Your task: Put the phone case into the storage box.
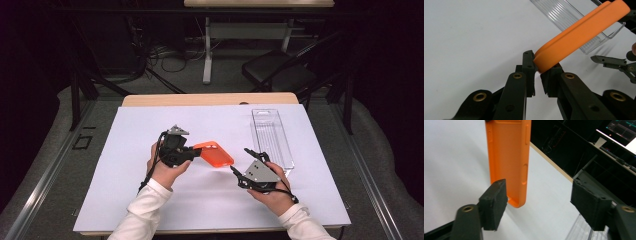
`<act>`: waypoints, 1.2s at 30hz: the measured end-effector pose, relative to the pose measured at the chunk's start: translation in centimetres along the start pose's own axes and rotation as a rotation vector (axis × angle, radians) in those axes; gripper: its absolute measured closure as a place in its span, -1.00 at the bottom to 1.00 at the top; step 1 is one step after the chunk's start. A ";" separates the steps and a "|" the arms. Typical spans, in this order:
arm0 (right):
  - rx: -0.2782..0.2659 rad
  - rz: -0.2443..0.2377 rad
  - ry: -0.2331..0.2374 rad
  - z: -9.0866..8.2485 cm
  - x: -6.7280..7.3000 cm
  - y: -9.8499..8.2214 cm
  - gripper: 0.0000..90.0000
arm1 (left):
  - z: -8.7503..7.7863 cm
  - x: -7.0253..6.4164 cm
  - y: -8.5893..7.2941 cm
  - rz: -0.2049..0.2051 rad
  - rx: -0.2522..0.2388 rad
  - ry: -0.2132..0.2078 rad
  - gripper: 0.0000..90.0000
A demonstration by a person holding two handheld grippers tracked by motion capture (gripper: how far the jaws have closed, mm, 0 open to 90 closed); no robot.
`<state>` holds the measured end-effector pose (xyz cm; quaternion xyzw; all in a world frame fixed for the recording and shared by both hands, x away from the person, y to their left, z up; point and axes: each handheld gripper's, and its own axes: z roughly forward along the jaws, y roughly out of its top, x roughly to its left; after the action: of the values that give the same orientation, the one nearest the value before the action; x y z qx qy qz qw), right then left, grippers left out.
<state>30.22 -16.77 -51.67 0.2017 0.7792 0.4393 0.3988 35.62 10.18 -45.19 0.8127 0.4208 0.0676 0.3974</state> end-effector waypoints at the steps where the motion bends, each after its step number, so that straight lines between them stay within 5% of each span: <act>1: 0.010 0.010 0.004 0.1 0.0 0.1 -0.52 | 0.0 -0.1 0.0 -0.003 0.006 -0.001 0.81; 7: 0.051 0.123 0.076 0.6 -0.2 0.4 -0.75 | -0.1 -0.3 0.3 -0.006 0.019 0.003 0.81; 11: 0.050 0.137 0.103 0.7 -0.2 0.9 -0.85 | -0.1 -0.3 0.5 -0.008 0.028 0.006 0.81; 21: 0.051 0.065 0.099 0.5 -0.5 2.3 -0.89 | -0.5 -1.0 1.1 -0.011 0.041 0.029 0.81; 28: 0.041 -0.003 0.022 0.2 -1.0 3.1 -0.67 | -0.3 -1.5 1.6 0.013 0.038 0.067 0.81; 36: 0.023 -0.039 0.042 0.1 -1.3 4.0 -0.30 | 0.3 -2.5 1.7 0.048 0.042 0.100 0.81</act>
<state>30.96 -15.47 -47.74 0.1820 0.7962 0.4266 0.3884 35.25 7.59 -43.61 0.8264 0.4217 0.1089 0.3569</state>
